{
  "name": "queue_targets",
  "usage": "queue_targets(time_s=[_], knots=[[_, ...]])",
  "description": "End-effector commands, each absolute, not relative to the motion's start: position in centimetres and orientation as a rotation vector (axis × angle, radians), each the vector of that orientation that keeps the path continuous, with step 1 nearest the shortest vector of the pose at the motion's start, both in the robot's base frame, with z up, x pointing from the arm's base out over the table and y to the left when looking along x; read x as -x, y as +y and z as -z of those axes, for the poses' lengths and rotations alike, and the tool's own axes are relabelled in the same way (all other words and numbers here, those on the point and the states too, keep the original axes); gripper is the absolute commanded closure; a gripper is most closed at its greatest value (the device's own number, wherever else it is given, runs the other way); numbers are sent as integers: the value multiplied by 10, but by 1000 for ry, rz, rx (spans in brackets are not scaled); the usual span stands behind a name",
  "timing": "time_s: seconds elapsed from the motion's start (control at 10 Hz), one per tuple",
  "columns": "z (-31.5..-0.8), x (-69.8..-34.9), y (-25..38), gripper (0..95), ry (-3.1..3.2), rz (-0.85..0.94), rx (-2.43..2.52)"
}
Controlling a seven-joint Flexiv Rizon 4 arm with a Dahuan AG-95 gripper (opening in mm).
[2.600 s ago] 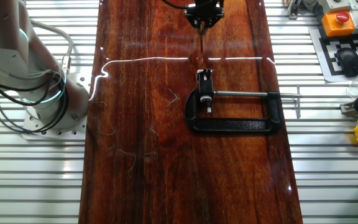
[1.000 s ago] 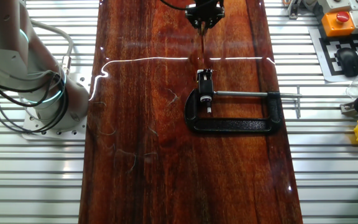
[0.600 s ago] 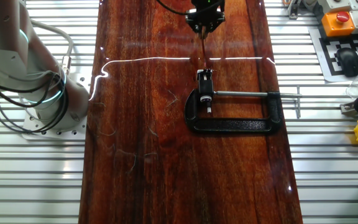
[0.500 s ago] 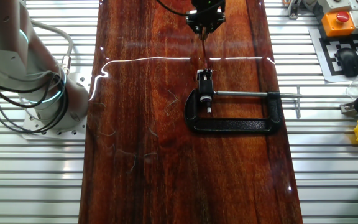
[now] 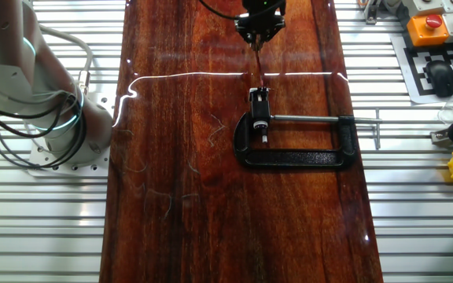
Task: Insert the pencil into the pencil sharpener
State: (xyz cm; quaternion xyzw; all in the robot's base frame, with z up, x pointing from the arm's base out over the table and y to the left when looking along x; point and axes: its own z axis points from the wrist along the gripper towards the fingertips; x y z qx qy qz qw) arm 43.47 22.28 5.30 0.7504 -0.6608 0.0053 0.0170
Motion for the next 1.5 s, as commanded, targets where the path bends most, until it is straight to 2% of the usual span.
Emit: queue_targets(time_s=[0.1,1.5], knots=[[-56,-433,217,950,-2035,-13,-2348],[-53,-423,212,950,-2033,-11,-2352]])
